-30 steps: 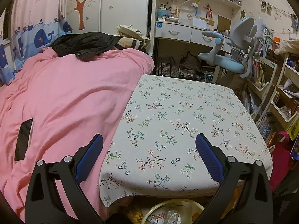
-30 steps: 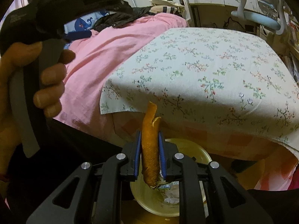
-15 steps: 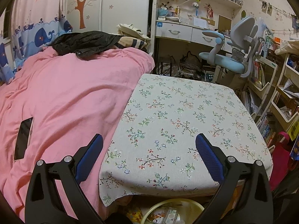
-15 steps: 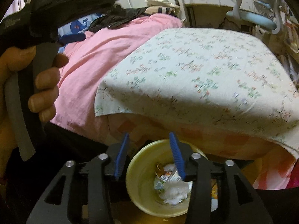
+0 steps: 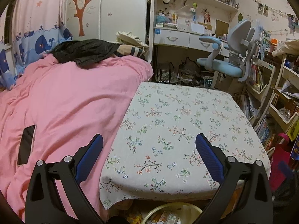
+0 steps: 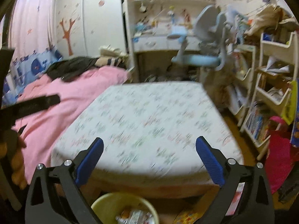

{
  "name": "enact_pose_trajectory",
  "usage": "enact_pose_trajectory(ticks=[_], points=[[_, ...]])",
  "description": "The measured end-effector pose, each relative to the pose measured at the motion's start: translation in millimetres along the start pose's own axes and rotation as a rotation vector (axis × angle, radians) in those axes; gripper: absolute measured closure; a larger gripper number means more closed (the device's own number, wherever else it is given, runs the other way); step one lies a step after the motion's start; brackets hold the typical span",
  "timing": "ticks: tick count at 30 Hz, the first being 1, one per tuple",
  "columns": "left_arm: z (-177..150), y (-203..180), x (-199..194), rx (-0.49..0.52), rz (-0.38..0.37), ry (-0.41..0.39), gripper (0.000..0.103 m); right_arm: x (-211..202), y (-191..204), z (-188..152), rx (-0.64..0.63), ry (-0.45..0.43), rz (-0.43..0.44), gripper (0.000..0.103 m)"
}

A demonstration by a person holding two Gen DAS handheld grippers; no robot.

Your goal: Collect trash

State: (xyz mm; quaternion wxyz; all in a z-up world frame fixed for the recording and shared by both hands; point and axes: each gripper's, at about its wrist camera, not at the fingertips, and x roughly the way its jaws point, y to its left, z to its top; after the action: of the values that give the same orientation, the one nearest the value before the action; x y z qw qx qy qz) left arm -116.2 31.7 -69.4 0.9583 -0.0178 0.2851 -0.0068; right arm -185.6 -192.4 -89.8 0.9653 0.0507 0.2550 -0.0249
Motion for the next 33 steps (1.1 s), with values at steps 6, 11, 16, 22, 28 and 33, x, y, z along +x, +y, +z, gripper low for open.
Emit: enact_pose_trajectory(ticks=[6,11,16,22,28,33], points=[[5,-5,-9,0.005,0.018,-0.043,0.007,2,-2,25,-0.01,-0.068,-0.024,0.008],[14,-12,-8,0.02,0.02,-0.061,0.007,3,2,48,-0.054,-0.117,-0.025,0.008],[29,-19,-4,0.03,0.024,-0.096,0.007,11,1,73,-0.094,-0.155,-0.027,0.008],[47,-26,8,0.035,0.033,-0.126,0.007,26,-3,84,-0.082,-0.16,-0.023,0.008],[61,-34,23,0.046,0.038,-0.143,0.007,40,-3,97,-0.08,-0.169,-0.023,0.008],[73,-36,35,0.04,0.042,-0.15,0.007,54,-7,106,-0.059,-0.168,-0.031,0.008]])
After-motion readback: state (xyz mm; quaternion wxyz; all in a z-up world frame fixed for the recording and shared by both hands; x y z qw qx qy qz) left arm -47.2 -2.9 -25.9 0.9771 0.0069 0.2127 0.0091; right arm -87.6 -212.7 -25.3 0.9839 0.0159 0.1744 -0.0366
